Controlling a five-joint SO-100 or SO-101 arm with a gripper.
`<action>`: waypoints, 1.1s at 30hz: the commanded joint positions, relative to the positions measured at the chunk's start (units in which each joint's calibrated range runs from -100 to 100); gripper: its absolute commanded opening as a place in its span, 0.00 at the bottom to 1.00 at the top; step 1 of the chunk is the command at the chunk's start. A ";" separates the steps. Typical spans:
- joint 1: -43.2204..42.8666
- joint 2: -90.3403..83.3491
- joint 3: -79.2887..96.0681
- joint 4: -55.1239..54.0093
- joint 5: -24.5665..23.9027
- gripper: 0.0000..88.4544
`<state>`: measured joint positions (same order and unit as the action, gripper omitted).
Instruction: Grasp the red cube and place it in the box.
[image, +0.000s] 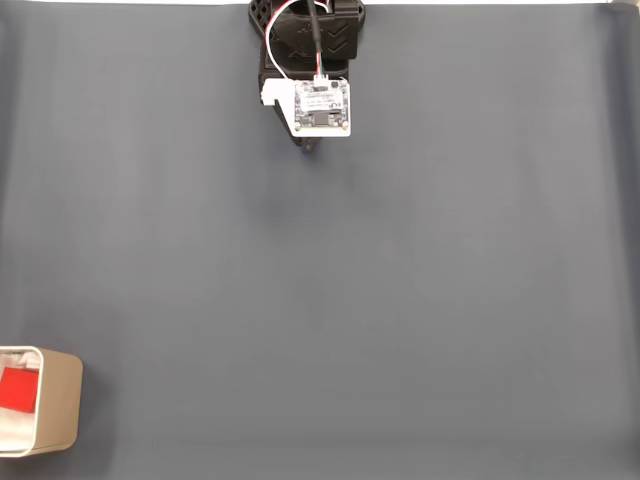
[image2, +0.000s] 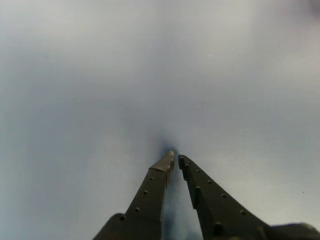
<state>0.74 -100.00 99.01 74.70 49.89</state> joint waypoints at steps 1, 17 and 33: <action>0.89 0.17 0.81 1.12 -0.44 0.00; 0.39 0.17 0.81 1.12 -0.83 0.00; 0.39 0.17 0.81 1.12 -1.07 0.00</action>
<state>0.82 -100.00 99.01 74.70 48.67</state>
